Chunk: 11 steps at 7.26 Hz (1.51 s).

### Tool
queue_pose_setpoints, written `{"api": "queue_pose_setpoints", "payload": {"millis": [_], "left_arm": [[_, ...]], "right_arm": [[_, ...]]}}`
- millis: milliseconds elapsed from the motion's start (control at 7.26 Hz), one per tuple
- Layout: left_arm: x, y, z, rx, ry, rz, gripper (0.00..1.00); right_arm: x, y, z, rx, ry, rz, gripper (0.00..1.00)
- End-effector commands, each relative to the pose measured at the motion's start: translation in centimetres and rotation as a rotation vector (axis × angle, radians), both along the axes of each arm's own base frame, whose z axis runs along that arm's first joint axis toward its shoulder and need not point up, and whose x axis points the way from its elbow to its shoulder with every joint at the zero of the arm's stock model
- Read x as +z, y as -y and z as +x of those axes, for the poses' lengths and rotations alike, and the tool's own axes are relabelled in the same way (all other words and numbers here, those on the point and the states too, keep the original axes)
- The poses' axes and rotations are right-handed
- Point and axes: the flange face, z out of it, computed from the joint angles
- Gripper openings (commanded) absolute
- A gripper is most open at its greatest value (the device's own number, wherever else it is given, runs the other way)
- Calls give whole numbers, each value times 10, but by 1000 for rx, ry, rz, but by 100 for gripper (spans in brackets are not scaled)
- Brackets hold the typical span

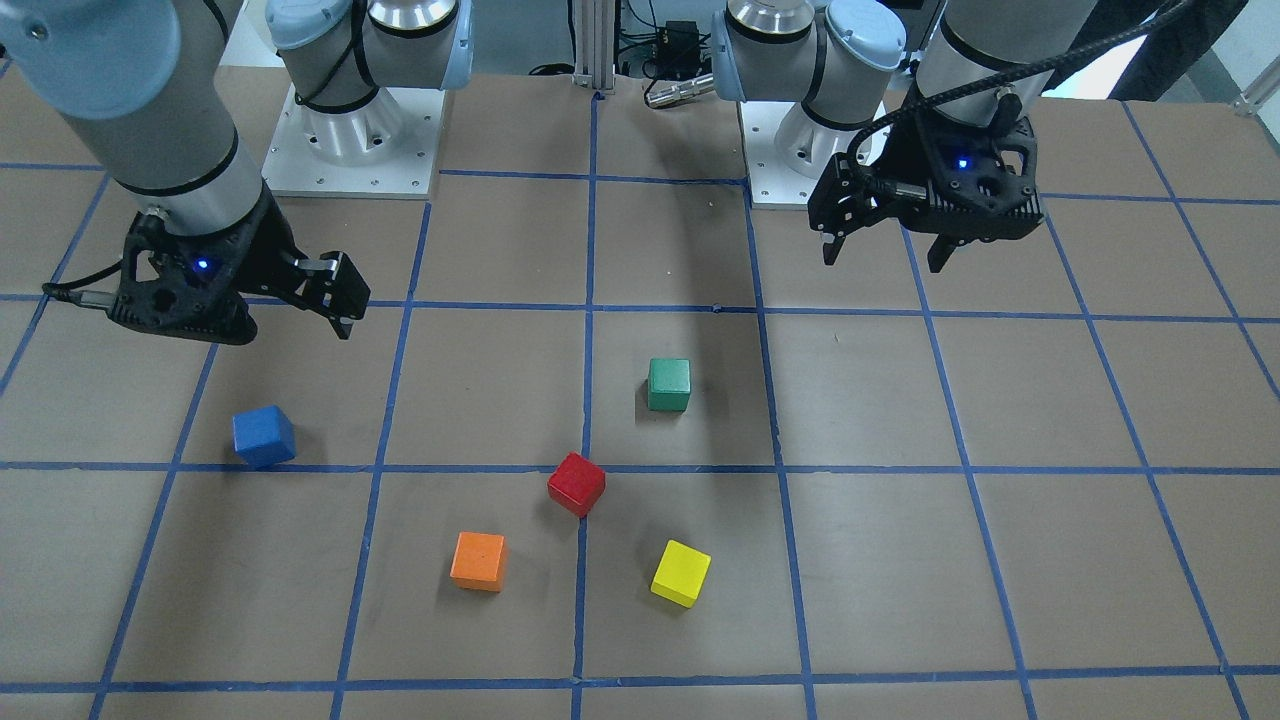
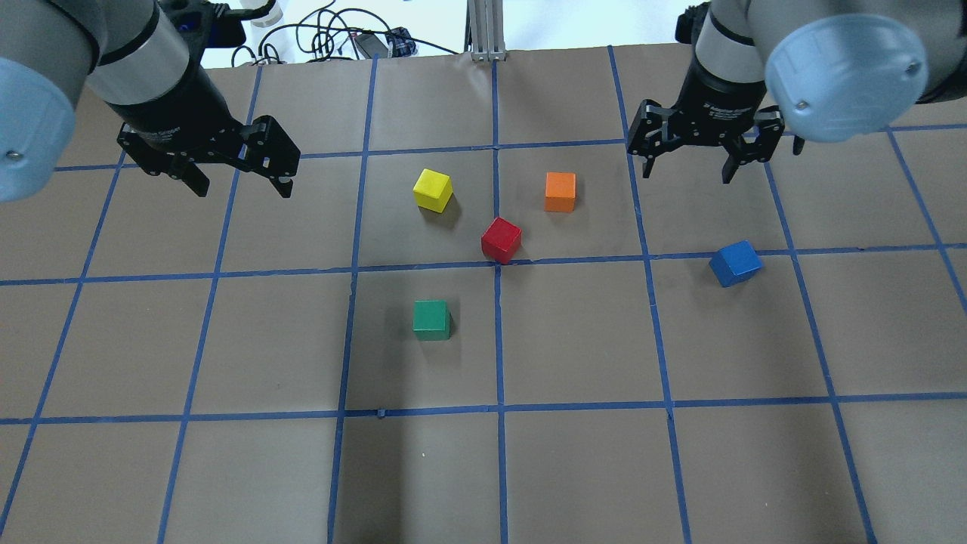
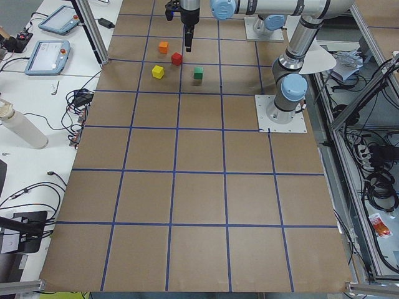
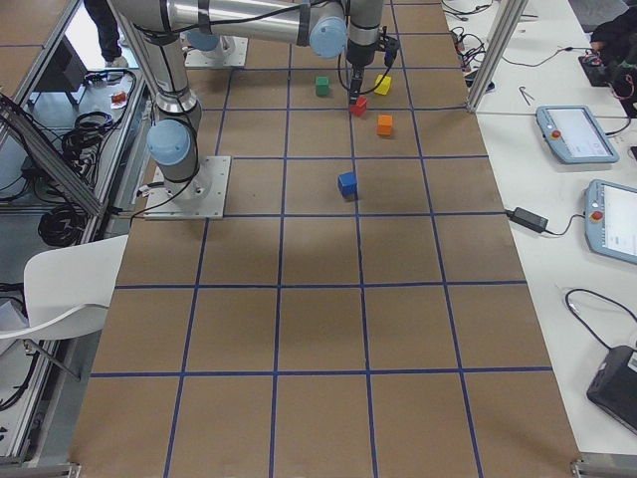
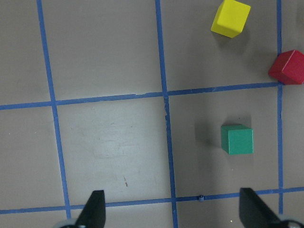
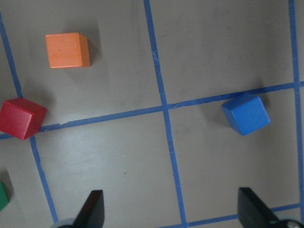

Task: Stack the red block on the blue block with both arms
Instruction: 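Retract the left arm while the right arm reaches toward the red cube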

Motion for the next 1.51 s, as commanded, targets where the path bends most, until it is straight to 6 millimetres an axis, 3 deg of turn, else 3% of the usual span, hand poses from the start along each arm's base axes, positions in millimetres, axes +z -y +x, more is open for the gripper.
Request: {"api": "queue_pose_setpoints", "payload": {"millis": [0, 275, 688, 1377], "left_arm": [[4, -1, 0, 0, 3, -9, 100], [4, 1, -1, 0, 1, -14, 100], [1, 3, -1, 0, 1, -14, 100], [0, 2, -3, -5, 3, -12, 100]], "right_arm": [[-34, 12, 56, -107, 16, -25, 100], [-67, 24, 92, -188, 43, -45, 100], [-106, 33, 123, -348, 96, -19, 100], [-162, 36, 168, -349, 102, -27, 100]]}}
